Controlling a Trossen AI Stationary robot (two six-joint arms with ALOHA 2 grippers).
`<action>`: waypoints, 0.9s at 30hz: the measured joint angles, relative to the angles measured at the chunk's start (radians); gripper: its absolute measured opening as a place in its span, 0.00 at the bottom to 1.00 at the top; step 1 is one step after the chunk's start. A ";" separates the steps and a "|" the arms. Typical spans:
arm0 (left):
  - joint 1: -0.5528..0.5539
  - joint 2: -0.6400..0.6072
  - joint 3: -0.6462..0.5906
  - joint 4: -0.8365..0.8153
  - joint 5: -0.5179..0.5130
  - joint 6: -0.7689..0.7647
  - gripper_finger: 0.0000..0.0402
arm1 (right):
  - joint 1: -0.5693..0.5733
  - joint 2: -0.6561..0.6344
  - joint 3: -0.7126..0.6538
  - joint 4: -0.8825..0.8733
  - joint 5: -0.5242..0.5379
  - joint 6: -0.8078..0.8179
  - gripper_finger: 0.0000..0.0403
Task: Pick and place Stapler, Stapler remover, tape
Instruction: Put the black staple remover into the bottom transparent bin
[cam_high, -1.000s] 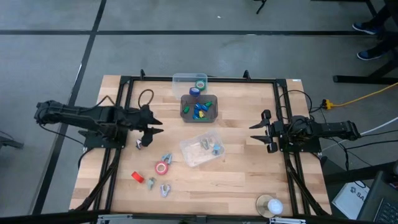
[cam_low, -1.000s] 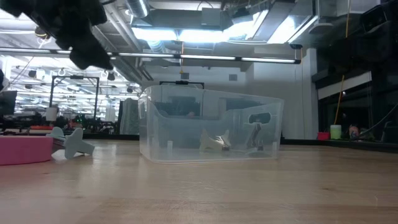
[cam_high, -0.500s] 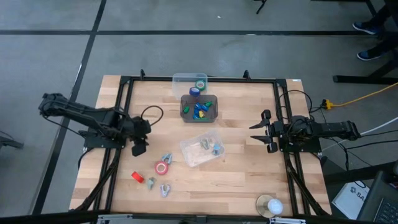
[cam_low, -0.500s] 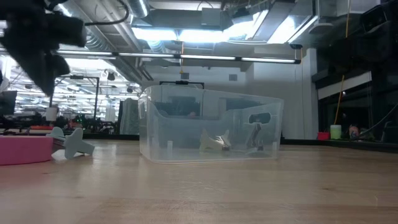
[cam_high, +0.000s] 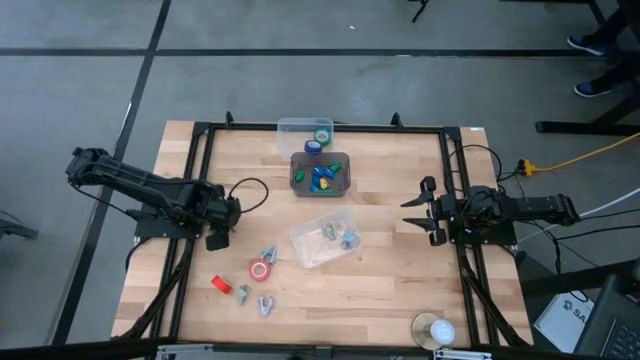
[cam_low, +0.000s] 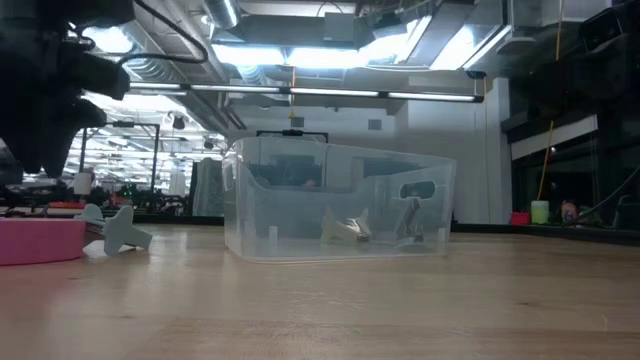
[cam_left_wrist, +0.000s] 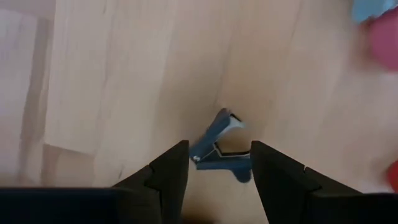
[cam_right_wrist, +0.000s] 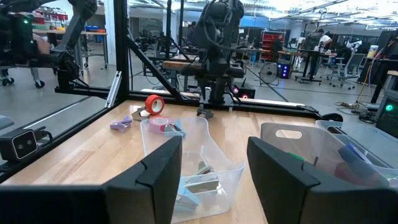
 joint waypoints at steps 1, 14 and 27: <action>0.000 0.019 0.000 0.000 -0.003 0.013 0.42 | 0.000 0.000 0.000 0.000 0.000 0.000 0.47; 0.017 0.263 0.000 0.002 -0.011 0.026 0.42 | 0.000 0.000 0.000 0.000 0.000 0.000 0.47; 0.017 0.360 0.000 0.136 -0.001 0.080 0.42 | 0.000 0.000 0.000 0.000 0.000 0.000 0.47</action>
